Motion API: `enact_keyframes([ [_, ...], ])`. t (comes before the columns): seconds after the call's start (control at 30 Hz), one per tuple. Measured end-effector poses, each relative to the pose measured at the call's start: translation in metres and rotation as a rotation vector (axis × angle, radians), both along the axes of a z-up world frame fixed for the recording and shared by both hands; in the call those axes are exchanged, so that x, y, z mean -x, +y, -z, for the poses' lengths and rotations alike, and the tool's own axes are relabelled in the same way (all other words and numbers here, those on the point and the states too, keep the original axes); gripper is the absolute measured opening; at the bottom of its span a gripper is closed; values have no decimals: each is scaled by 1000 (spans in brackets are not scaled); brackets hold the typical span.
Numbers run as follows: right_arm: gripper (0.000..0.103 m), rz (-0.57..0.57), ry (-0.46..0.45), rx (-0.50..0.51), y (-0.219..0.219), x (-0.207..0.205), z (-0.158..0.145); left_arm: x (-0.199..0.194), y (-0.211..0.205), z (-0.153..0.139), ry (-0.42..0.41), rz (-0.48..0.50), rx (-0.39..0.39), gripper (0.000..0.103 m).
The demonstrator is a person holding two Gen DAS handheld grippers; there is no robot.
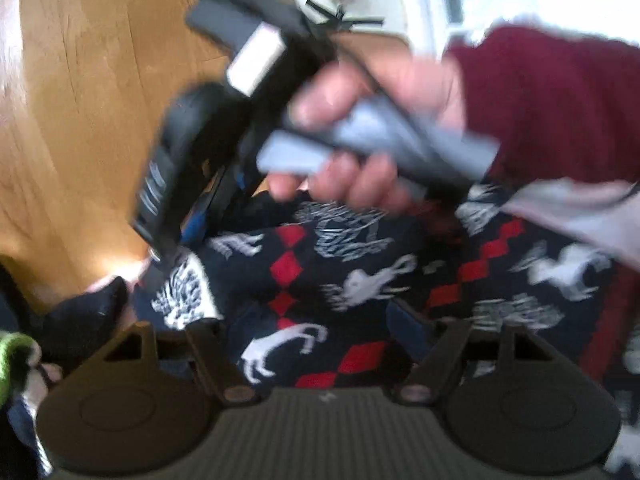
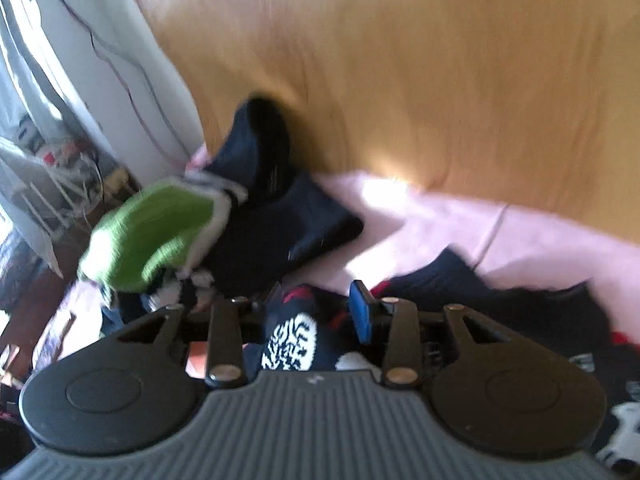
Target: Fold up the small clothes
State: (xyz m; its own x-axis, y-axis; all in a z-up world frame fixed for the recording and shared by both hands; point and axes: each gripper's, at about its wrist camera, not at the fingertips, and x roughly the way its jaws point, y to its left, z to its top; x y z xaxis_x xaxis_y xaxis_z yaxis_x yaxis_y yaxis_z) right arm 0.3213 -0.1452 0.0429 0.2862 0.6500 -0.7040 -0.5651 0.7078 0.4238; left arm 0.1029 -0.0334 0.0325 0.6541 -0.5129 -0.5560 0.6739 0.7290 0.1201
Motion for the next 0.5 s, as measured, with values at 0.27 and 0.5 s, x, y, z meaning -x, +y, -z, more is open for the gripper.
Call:
enact_keyframes([
  [0.27, 13, -129, -106, -131, -52, 74, -15, -24, 117, -52, 73, -160, 527, 75],
  [0.5, 11, -66, -64, -176, -99, 149, 2, -34, 93, -38, 139, -148, 487, 75],
])
